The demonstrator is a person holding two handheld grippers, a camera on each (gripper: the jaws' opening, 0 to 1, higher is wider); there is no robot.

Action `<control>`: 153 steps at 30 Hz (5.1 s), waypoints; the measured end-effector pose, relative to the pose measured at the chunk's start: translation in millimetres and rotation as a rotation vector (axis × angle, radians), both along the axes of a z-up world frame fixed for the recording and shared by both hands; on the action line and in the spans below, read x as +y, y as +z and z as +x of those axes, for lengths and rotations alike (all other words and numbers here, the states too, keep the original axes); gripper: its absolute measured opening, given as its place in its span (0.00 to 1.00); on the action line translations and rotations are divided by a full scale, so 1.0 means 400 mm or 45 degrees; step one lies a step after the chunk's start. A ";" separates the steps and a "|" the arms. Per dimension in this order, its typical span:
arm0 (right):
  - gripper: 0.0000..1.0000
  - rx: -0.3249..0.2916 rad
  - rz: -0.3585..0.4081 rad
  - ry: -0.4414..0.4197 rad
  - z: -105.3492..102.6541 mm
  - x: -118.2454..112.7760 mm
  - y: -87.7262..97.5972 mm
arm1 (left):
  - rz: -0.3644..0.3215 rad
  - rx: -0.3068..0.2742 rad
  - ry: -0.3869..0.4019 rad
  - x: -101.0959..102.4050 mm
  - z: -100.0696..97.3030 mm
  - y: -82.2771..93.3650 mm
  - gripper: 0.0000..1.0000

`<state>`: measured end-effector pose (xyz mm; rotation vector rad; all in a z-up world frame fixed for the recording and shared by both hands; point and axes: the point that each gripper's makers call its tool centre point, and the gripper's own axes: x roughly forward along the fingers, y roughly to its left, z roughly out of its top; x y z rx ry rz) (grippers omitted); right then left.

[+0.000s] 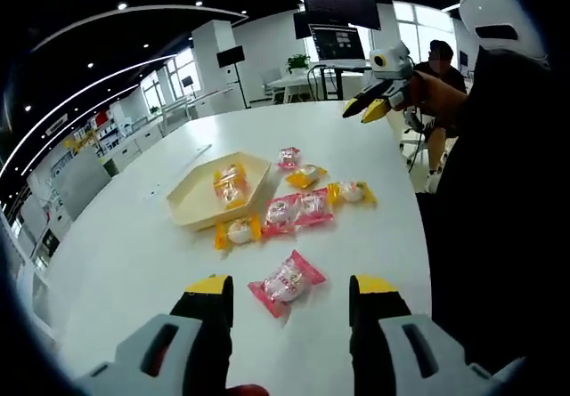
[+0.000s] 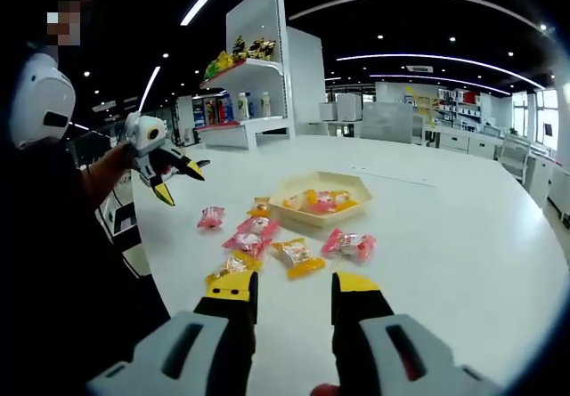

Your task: Pick up the marshmallows scattered on the table and place them into the bowl on the table

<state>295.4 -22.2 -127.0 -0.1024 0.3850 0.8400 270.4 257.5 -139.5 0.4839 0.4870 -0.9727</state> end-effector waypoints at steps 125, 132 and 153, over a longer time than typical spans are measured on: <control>0.30 0.051 0.004 -0.025 -0.024 -0.021 -0.039 | 0.268 0.113 -0.323 -0.069 0.057 -0.157 0.20; 0.30 0.045 0.006 -0.026 -0.028 -0.021 -0.035 | 0.255 0.110 -0.298 -0.068 0.061 -0.148 0.20; 0.30 0.047 0.016 -0.025 -0.033 -0.025 -0.040 | 0.137 0.085 -0.185 -0.099 0.101 -0.091 0.20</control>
